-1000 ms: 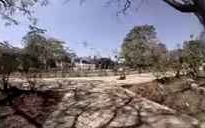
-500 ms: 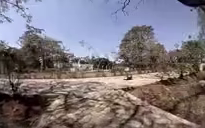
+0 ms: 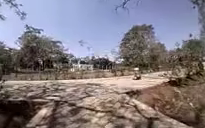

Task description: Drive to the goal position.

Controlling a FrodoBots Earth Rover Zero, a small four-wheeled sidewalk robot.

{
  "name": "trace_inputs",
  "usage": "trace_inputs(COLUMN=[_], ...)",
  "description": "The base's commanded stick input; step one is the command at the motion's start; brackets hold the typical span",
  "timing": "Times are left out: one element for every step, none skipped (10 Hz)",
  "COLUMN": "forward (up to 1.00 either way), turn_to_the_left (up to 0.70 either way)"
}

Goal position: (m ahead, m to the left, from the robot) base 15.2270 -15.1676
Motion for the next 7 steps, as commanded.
trace_inputs(forward=[0.85, 0.85, 0.85, 0.85, 0.85, 0.85, 0.85], turn_to_the_left=[0.0, 0.0, 0.0, 0.0, 0.0, 0.0, 0.0])
